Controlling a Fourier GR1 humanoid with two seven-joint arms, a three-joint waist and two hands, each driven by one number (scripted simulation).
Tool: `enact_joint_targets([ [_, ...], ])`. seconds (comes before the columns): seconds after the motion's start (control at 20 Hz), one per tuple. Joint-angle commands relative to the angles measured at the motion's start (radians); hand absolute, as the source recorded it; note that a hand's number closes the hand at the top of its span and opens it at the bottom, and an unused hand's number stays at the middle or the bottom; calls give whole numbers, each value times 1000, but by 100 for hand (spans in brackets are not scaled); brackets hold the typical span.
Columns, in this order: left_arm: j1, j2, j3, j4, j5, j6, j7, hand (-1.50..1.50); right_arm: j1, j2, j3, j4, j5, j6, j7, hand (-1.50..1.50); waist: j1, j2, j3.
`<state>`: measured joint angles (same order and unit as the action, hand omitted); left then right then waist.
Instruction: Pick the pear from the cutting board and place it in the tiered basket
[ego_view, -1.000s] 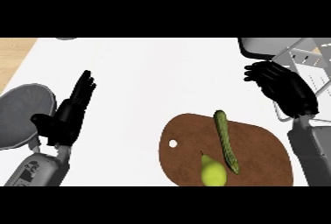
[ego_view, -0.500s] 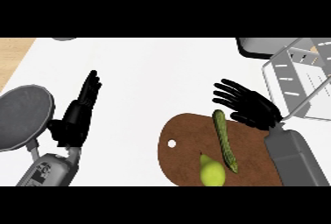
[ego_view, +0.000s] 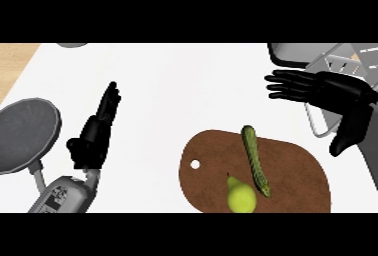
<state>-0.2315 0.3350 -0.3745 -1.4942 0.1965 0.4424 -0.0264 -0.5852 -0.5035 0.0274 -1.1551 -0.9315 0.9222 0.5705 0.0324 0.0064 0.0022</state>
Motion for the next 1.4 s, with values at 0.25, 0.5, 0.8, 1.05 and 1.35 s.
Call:
enact_joint_targets([
  [0.25,16,-10,-12,16,-21,4,-4,0,-206,-75,136,-252,273,243,11,-150,-1,-7,-2],
  [0.5,55,-39,-46,-34,-61,39,1,0,-254,-6,225,-311,395,214,32,-150,-9,-8,-2],
  [0.8,8,-14,71,21,-26,-34,-11,0,-209,67,278,-360,467,200,57,-150,-28,-6,-3],
  [1.05,-7,-63,41,-1,-75,2,65,0,-273,75,324,-361,425,216,114,-150,-31,-8,-3],
  [1.35,71,-43,59,-41,-88,-23,20,0,-272,35,413,-399,377,219,207,-150,-33,-9,-3],
])
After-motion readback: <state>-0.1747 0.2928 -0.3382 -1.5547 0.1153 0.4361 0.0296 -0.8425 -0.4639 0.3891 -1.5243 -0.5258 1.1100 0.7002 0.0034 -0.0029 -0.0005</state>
